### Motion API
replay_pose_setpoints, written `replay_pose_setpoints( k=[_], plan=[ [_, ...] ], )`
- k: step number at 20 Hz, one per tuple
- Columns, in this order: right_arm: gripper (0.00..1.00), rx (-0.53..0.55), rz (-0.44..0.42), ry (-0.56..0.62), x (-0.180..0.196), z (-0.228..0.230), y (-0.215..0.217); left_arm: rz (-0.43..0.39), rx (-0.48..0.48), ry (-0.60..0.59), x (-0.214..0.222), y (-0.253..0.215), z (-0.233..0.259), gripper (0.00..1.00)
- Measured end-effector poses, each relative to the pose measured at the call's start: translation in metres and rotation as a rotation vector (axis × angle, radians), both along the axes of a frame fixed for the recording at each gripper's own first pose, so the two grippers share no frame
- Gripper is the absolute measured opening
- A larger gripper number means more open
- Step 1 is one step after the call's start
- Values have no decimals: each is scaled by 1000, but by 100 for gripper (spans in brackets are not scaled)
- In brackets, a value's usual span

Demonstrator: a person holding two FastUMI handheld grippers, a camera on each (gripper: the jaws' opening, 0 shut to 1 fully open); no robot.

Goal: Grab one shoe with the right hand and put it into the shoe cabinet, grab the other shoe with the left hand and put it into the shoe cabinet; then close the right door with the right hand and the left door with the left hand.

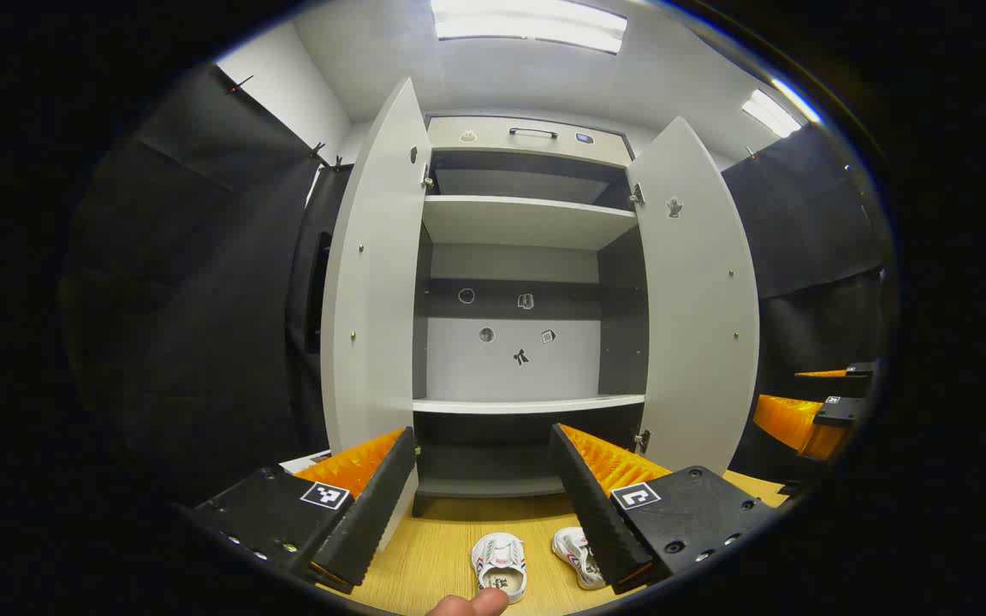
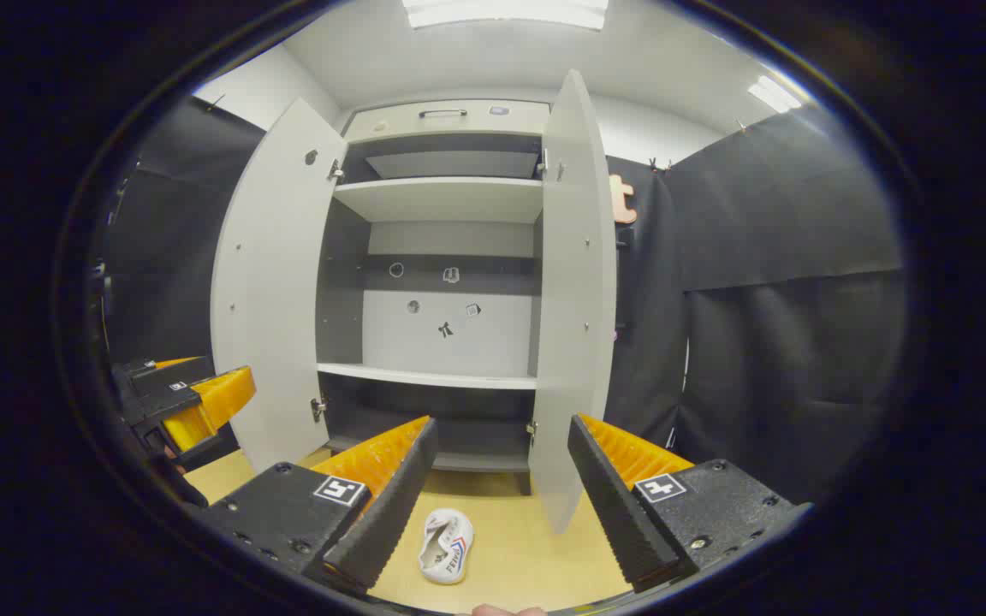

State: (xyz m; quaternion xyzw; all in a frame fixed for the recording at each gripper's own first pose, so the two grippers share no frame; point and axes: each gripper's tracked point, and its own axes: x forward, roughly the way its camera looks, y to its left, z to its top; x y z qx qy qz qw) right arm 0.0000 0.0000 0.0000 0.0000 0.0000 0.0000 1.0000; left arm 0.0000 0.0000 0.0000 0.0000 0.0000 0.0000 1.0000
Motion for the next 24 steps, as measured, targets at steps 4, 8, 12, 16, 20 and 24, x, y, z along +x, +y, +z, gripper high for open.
replay_pose_setpoints(
  k=[4, 8, 12, 16, 20, 24],
  plan=[
    [99, -2, 1, 4, 2, -2, 3, -2, 4, -1, 0, 0, 0, 95],
    [99, -5, 9, 7, 3, -3, 6, -3, 5, -4, 0, 0, 1, 95],
    [94, -5, 15, 4, 5, -2, 9, -1, 4, -2, -1, 1, 1, 95],
    [99, -1, 27, 12, 7, -6, 14, -1, 7, -9, -1, 0, 4, 95],
    [99, 0, 43, 28, 9, -13, 21, 0, 9, -7, -1, 0, 4, 95],
    [95, 1, 61, 54, 14, -24, 28, 2, 11, -5, -1, 1, 2, 95]
  ],
)
